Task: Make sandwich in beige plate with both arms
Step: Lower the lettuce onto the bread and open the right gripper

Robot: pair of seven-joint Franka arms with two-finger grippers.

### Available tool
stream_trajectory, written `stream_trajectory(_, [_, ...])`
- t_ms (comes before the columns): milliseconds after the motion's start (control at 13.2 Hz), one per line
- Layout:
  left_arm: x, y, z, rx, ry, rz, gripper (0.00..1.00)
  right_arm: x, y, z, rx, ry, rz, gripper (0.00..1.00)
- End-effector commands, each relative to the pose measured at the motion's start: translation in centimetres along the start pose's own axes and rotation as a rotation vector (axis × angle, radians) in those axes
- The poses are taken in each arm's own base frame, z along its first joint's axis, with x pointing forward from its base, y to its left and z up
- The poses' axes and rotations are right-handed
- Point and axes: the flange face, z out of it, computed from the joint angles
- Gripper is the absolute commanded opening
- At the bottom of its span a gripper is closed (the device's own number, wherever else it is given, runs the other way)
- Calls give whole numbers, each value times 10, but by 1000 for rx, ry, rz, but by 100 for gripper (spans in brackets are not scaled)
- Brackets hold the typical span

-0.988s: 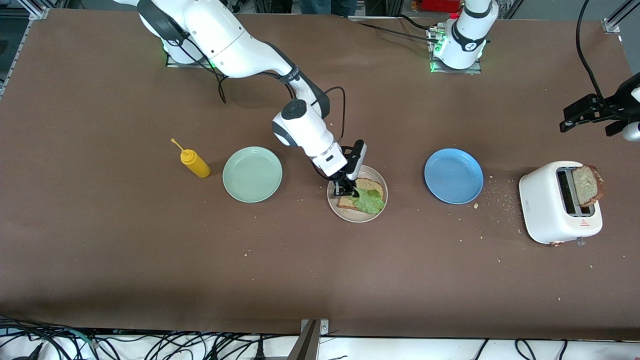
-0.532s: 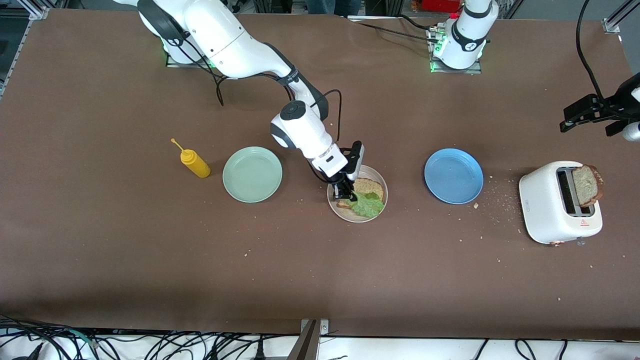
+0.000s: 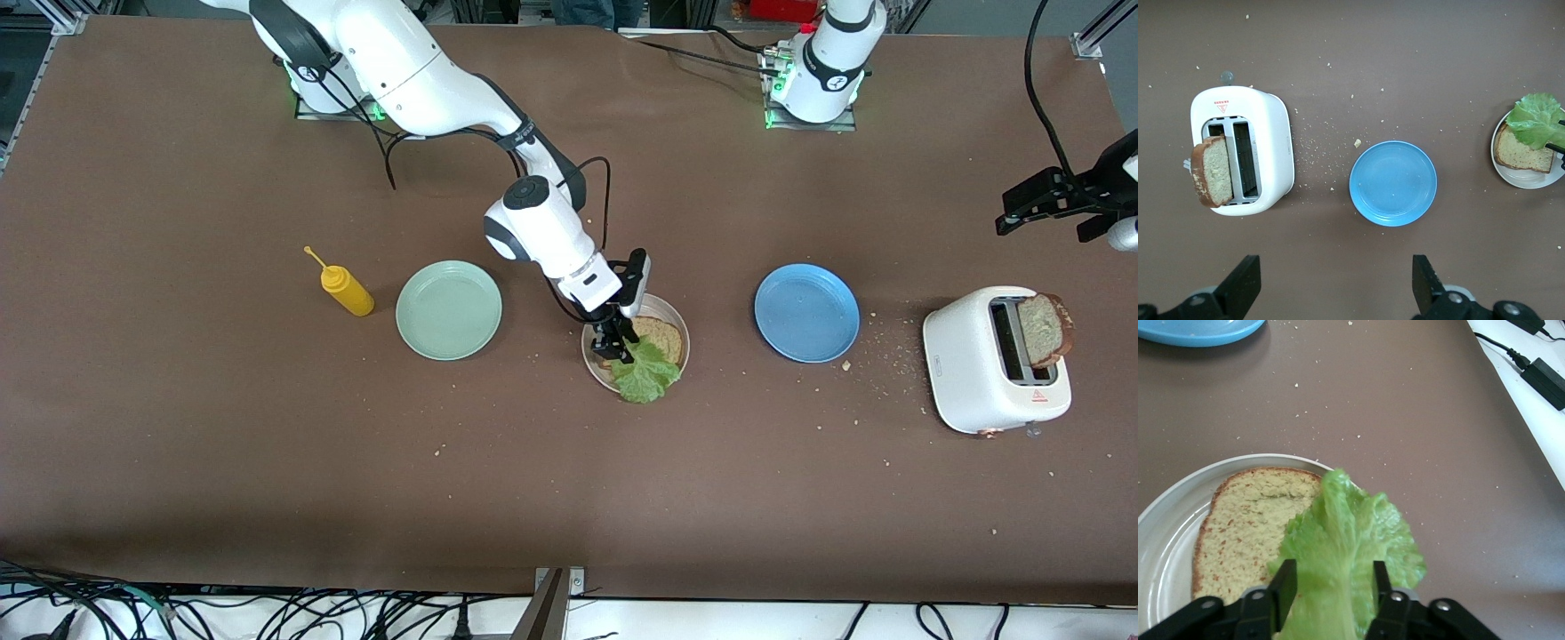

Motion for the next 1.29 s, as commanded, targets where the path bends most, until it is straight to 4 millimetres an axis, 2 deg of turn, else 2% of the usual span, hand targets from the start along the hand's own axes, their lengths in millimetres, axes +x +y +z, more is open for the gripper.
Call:
stream_trajectory(0, [-4, -5, -6, -2, 8, 12, 100, 8, -5, 3, -5, 8, 35, 100])
stream_trajectory(304, [-4, -5, -6, -3, 3, 15, 100, 18, -6, -4, -3, 16, 162, 100])
stream_trajectory(456, [-5, -5, -7, -3, 3, 15, 100, 26, 0, -14, 10, -10, 274, 100])
stream_trajectory(608, [-5, -5, -7, -3, 3, 15, 100, 38, 12, -33, 39, -73, 380, 100])
stream_trajectory(760, [-5, -5, -7, -3, 3, 15, 100, 49, 39, -68, 85, -164, 466, 100])
stream_trajectory(912, [-5, -5, -7, -3, 3, 15, 100, 50, 73, -108, 117, -251, 518, 100])
stream_trajectory(1140, [-5, -2, -9, -2, 8, 20, 100, 30, 136, -173, 159, -353, 639, 100])
stream_trajectory(1216, [-5, -2, -9, -2, 8, 21, 100, 14, 158, -192, 181, -381, 700, 100])
